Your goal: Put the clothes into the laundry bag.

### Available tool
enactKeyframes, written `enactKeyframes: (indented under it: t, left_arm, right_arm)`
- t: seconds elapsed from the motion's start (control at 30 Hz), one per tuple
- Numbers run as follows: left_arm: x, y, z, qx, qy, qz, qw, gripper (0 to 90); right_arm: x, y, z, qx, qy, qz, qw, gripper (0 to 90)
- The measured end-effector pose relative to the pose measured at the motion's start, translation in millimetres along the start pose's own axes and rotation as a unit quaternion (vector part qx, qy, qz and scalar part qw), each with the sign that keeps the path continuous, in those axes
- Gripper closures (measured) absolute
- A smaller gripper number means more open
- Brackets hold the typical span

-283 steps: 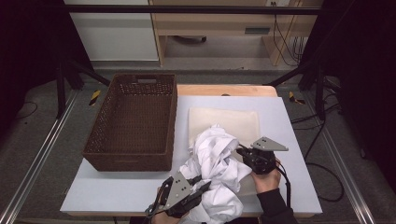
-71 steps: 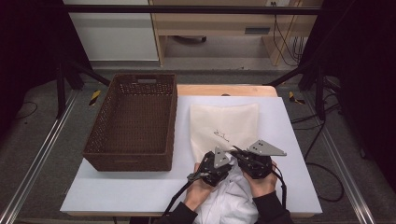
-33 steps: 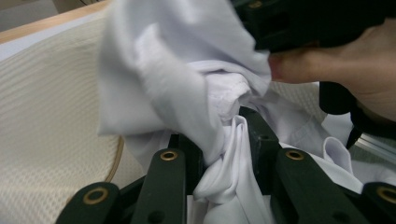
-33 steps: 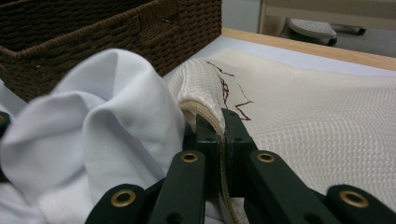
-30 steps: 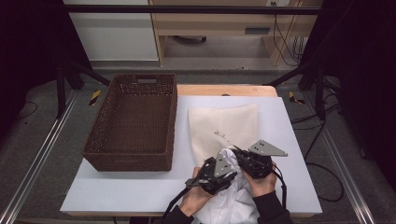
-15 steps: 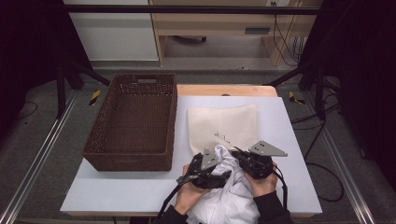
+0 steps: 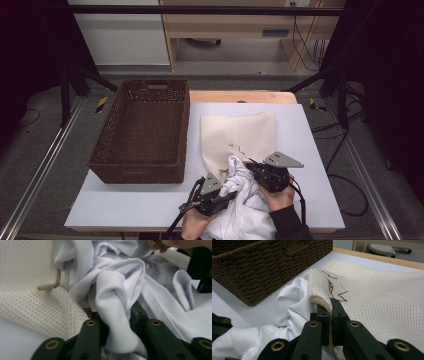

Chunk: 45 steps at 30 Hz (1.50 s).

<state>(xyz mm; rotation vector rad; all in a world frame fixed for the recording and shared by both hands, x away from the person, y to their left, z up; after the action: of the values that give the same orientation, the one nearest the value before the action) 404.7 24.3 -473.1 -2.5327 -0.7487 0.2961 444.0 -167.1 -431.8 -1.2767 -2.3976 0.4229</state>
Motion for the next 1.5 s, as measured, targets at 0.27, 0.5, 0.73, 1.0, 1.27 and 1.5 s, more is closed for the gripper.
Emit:
enactKeyframes:
  t: [0.27, 0.5, 0.73, 1.0, 1.27, 1.5]
  left_arm:
    - [-19.5, -5.6, -36.6, -0.02, 0.045, -0.016, 0.9986, 78.0]
    - [5.4, 35.0, -41.2, 0.032, 0.038, -0.082, 0.9954, 77.7]
    - [31.2, 33.7, -27.6, 0.032, -0.012, -0.083, 0.996, 62.4]
    - [17.9, -3.6, -12.4, -0.004, -0.016, -0.033, 0.9993, 28.8]
    - [24.2, 14.6, 2.6, -0.006, -0.05, -0.024, 0.9985, 61.9]
    - [6.9, 11.9, -19.1, -0.041, -0.005, -0.045, 0.9981, 77.0]
  right_arm:
    - [8.6, -5.2, -5.7, -0.012, -0.003, -0.016, 0.9998, 87.6]
    - [12.0, -9.5, -8.4, -0.015, 0.002, -0.03, 0.9994, 87.6]
    - [1.2, -6.8, -3.5, -0.003, 0.005, -0.01, 0.9999, 87.4]
    - [-1.0, -3.1, 0.5, 0.003, 0.002, -0.005, 1.0, 87.4]
    - [4.3, 0.3, 0.4, 0.003, -0.003, -0.008, 1.0, 87.4]
    - [2.9, -2.0, -1.2, -0.002, 0.004, -0.009, 0.9999, 87.4]
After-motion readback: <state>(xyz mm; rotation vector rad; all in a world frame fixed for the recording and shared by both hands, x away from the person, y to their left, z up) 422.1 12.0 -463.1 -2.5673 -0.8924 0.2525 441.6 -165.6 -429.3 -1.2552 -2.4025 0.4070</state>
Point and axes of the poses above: each handheld gripper's, and its own axes: y roughly forward along the jaws, z roughly out of its underside, x roughly to its left, the point moved 2 cm from there along y, roughly forward along the jaws, and after that the axes turned 8 degrees about y, right-handed, at the moved point
